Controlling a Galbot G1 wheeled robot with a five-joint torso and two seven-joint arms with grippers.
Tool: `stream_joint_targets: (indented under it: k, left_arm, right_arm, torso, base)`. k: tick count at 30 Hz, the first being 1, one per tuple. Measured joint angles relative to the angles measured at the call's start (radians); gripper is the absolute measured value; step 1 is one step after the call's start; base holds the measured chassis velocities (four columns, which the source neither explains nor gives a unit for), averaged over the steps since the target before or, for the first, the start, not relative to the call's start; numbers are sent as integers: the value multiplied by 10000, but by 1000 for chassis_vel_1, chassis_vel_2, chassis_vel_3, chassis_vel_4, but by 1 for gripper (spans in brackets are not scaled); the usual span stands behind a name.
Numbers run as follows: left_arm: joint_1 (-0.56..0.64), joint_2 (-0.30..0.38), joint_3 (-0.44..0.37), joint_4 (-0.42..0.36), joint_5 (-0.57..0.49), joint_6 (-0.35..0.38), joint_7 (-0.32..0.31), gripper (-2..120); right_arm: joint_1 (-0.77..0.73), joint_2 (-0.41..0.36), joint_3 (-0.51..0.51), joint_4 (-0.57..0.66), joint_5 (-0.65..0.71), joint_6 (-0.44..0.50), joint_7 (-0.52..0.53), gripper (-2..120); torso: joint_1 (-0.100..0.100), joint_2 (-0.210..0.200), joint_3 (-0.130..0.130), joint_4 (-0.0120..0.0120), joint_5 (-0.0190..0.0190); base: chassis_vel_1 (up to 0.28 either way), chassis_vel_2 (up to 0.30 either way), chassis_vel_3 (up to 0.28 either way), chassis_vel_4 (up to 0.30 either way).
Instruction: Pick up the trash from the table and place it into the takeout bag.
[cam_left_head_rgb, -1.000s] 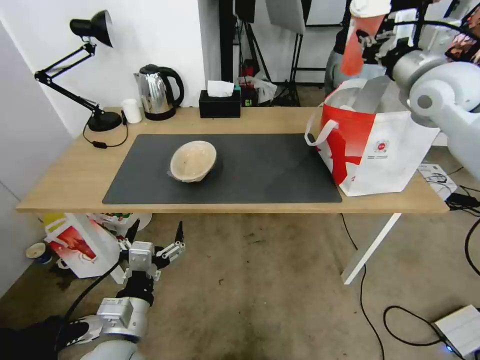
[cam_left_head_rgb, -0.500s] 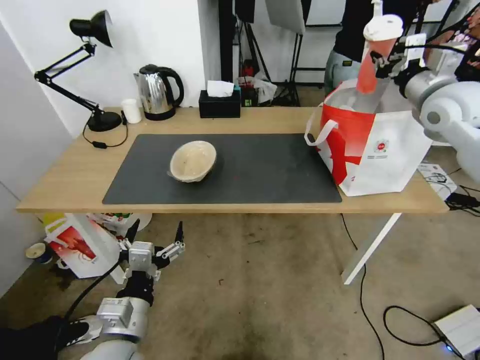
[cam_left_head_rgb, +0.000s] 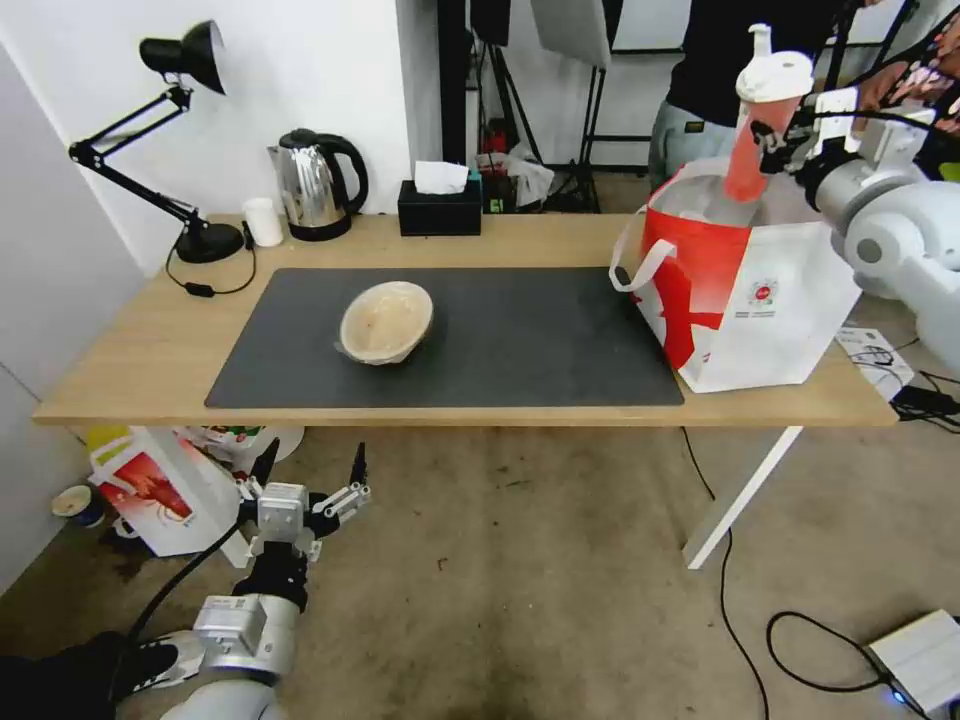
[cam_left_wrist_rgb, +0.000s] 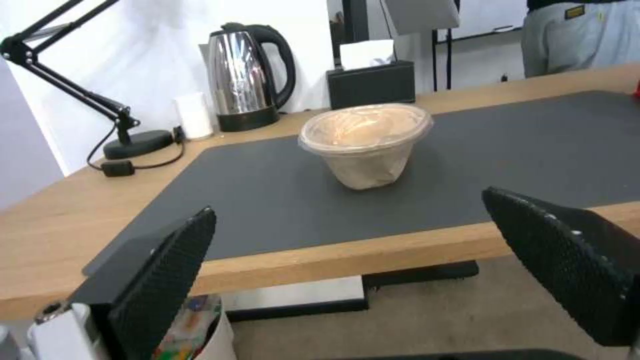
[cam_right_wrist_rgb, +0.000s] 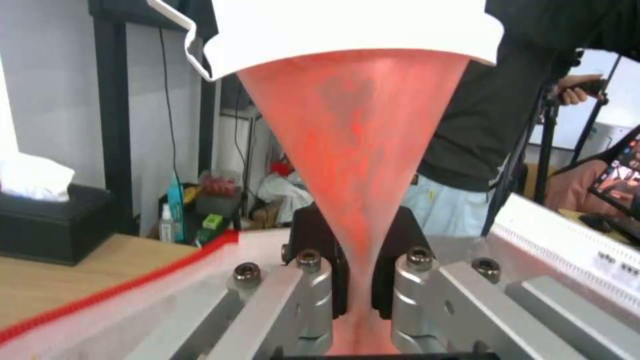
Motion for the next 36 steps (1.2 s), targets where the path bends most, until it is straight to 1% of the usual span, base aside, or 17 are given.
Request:
stream_joint_targets:
  k: [9, 18, 22, 25, 26, 30, 31, 32, 34, 35, 36]
  left_arm:
    - [0, 0, 0, 0, 0, 0, 1, 100]
    - [0, 0, 0, 0, 0, 0, 1, 100]
    - [0, 0, 0, 0, 0, 0, 0, 100]
    - [0, 0, 0, 0, 0, 0, 0, 100]
    - [0, 0, 0, 0, 0, 0, 0, 100]
    - [0, 0, 0, 0, 0, 0, 0, 100]
    - [0, 0, 0, 0, 0, 0, 0, 100]
    - [0, 0, 0, 0, 0, 0, 0, 100]
    - [0, 0, 0, 0, 0, 0, 0, 100]
    - [0, 0, 0, 0, 0, 0, 0, 100]
    - [0, 0, 0, 0, 0, 0, 0, 100]
  right_arm:
    - [-273, 298, -76, -663, -733, 130, 32, 5]
    - [-566, 373, -49, -706, -889, 150, 197, 5]
    - [-635, 382, -60, -651, -1086, 145, 562, 5]
    - [-648, 392, -69, -620, -1215, 116, 685, 17]
    - [-648, 392, -69, -620, -1215, 116, 685, 17]
    - [-569, 415, -109, -580, -1419, 54, 902, 37]
    - [-569, 415, -109, -580, -1419, 54, 902, 37]
    - [-560, 409, -115, -554, -1446, 25, 929, 40]
    - [-548, 395, -140, -502, -1558, -69, 1120, 52]
    - [-548, 395, -140, -502, -1558, -69, 1120, 52]
    - [-545, 391, -150, -503, -1613, -94, 1183, 55]
  torso:
    - [0, 0, 0, 1, 0]
    - [0, 0, 0, 0, 0]
    - [0, 0, 0, 0, -1]
    - [0, 0, 0, 0, -1]
    - [0, 0, 0, 0, -1]
    - [0, 0, 0, 0, -2]
    - [0, 0, 0, 0, -2]
    - [0, 0, 0, 1, -1]
    - [0, -2, 0, 0, -1]
    - [0, -2, 0, 0, -1]
    - [0, -2, -1, 0, -1]
  base:
    - [0, 0, 0, 0]
    - [0, 0, 0, 0]
    - [0, 0, 0, 0]
    - [0, 0, 0, 0]
    - [0, 0, 0, 0]
    - [0, 0, 0, 0]
    - [0, 0, 0, 0]
    - [0, 0, 0, 0]
    - [0, 0, 0, 0]
    - [0, 0, 0, 0]
    - [0, 0, 0, 0]
